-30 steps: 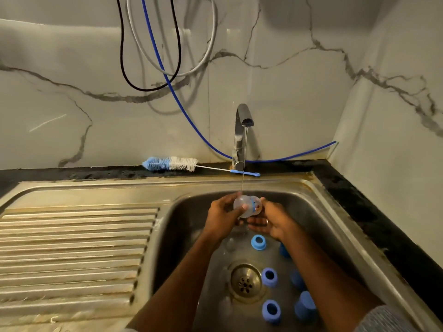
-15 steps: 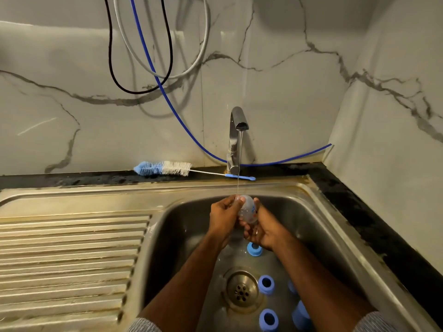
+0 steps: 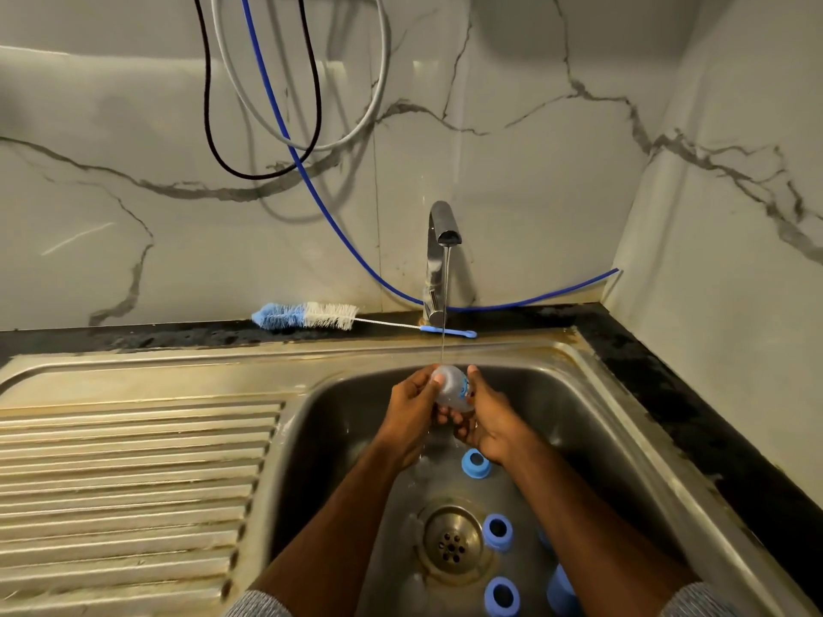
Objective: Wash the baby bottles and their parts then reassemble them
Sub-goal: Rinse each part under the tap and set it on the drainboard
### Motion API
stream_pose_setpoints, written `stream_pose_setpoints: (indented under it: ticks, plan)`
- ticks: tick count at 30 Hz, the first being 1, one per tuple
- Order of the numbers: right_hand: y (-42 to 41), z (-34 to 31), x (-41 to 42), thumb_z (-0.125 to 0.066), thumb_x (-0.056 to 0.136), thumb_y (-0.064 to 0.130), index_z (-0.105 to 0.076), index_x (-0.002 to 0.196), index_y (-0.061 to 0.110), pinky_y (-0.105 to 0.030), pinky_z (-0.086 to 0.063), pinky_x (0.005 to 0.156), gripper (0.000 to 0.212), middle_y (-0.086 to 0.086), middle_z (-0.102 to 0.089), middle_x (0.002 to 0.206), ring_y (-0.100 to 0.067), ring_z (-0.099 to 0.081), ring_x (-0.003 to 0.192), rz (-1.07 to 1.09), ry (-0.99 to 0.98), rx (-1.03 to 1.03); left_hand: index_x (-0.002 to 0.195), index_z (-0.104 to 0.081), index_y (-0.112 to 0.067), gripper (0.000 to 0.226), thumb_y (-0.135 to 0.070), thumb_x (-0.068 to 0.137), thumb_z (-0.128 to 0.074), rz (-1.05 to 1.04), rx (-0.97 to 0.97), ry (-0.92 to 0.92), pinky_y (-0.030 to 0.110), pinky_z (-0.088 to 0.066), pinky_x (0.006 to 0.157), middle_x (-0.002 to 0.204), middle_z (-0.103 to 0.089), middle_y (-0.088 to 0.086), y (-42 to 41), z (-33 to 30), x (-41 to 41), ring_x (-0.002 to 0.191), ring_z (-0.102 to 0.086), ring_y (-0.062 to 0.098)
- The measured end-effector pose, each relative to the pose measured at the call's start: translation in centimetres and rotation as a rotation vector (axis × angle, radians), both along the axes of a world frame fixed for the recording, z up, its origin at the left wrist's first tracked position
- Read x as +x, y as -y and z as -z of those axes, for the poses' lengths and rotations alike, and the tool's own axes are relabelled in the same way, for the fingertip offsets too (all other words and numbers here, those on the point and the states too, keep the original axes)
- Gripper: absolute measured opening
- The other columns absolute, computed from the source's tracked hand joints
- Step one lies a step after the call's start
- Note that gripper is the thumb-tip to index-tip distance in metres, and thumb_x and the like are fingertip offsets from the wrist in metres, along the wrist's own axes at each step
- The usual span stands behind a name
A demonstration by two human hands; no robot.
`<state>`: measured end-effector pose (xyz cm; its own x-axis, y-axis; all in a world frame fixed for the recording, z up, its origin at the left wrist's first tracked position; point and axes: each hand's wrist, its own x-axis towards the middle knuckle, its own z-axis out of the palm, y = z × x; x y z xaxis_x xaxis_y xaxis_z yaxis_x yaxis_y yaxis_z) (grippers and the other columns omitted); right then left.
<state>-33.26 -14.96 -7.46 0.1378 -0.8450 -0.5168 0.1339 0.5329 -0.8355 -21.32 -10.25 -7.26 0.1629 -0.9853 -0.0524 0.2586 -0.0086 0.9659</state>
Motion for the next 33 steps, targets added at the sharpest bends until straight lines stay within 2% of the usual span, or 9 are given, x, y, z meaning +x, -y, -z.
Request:
stream_pose_setpoints:
  ticks: [4,10,12,15,20,23,28,30,33]
  plan:
    - [0.0,-0.3,0.3,-0.052,0.094,0.064,-0.061,0.127,0.010,-0.044,-0.055,0.097,0.064,-0.021,-0.069,0.117,-0.030,-0.066,0.105,-0.024,-0.026,-0.089,0.127,-0.062,-0.013,0.030,-0.024,0.099,-0.059,-0.021,-0.096,0.103,0.039,-0.061,0.087,0.118,-0.070,0.011,-0.8,-0.2,0.4,0.106,-0.072,0.025]
    - [-0.5,-1.4,0.8,-0.049,0.096,0.062,-0.057,0.121,0.019,-0.036,-0.057,0.081,0.051,-0.012,-0.072,0.107,-0.024,-0.070,0.095,-0.088,-0.144,-0.216,0.129,-0.059,-0.022,0.041,-0.041,0.094,-0.066,-0.097,-0.052,0.249,0.034,-0.063,0.074,0.120,-0.068,0.007,-2.2,-0.5,0.5,0.098,-0.073,0.020]
    - [-0.8,-1.5,1.1,-0.051,0.097,0.059,-0.053,0.127,0.020,-0.038,-0.058,0.080,0.049,-0.012,-0.068,0.115,-0.023,-0.067,0.099,-0.110,-0.148,-0.248,0.135,-0.054,-0.023,0.060,-0.040,0.083,-0.080,-0.108,-0.049,0.547,0.034,-0.063,0.080,0.122,-0.066,-0.001,-2.8,-0.4,1.2,0.101,-0.071,0.015]
    - [-1.7,-1.8,2.1,-0.053,0.097,0.055,-0.054,0.127,0.021,-0.020,-0.049,0.055,0.045,-0.007,-0.068,0.111,-0.014,-0.065,0.086,-0.138,-0.216,-0.346,0.124,-0.057,-0.031,0.049,-0.032,0.081,-0.083,-0.243,-0.143,0.738,0.020,-0.059,0.080,0.111,-0.068,-0.013,-3.5,-0.2,2.1,0.096,-0.068,0.000]
    - [-2.3,-1.9,2.8,-0.057,0.097,0.051,-0.054,0.119,0.027,-0.034,-0.053,0.077,0.033,-0.006,-0.063,0.119,-0.023,-0.063,0.106,-0.167,-0.142,-0.409,0.116,-0.062,-0.006,0.032,-0.034,0.100,-0.060,-0.088,-0.016,0.323,0.041,-0.056,0.056,0.093,-0.071,0.018,-3.4,-0.5,3.7,0.062,-0.066,0.023]
    - [-2.5,-1.4,3.4,-0.053,0.100,0.044,-0.058,0.113,0.027,-0.046,-0.053,0.089,0.022,-0.010,-0.066,0.117,-0.029,-0.064,0.109,-0.167,-0.021,-0.379,0.117,-0.062,0.006,0.055,-0.044,0.105,-0.043,-0.030,0.190,-0.014,0.027,-0.042,0.045,0.074,-0.063,0.019,-3.4,-0.8,3.8,0.051,-0.053,0.020]
    - [-2.0,-1.5,2.8,-0.057,0.097,0.043,-0.066,0.107,0.024,-0.047,-0.055,0.095,0.023,-0.014,-0.068,0.116,-0.031,-0.066,0.108,-0.090,0.096,-0.339,0.121,-0.060,0.004,0.064,-0.054,0.104,-0.040,0.234,0.368,-0.430,0.021,-0.053,0.044,0.073,-0.067,0.019,-3.4,-1.4,4.6,0.047,-0.060,0.015]
    - [-1.6,-1.7,2.6,-0.059,0.096,0.046,-0.064,0.105,0.026,-0.045,-0.058,0.089,0.022,-0.012,-0.068,0.112,-0.029,-0.067,0.104,-0.060,0.015,-0.348,0.128,-0.056,-0.002,0.048,-0.043,0.104,-0.049,0.224,0.247,-0.296,0.027,-0.060,0.059,0.094,-0.070,0.022,-3.2,-1.0,4.5,0.065,-0.069,0.020]
    - [-1.2,-1.4,2.4,-0.064,0.093,0.048,-0.066,0.104,0.020,-0.042,-0.063,0.078,0.030,-0.009,-0.072,0.101,-0.025,-0.074,0.089,0.022,-0.096,-0.373,0.124,-0.056,-0.017,0.039,-0.021,0.090,-0.075,0.156,-0.061,0.421,0.033,-0.061,0.080,0.118,-0.067,0.009,-2.9,0.0,4.5,0.096,-0.071,0.017]
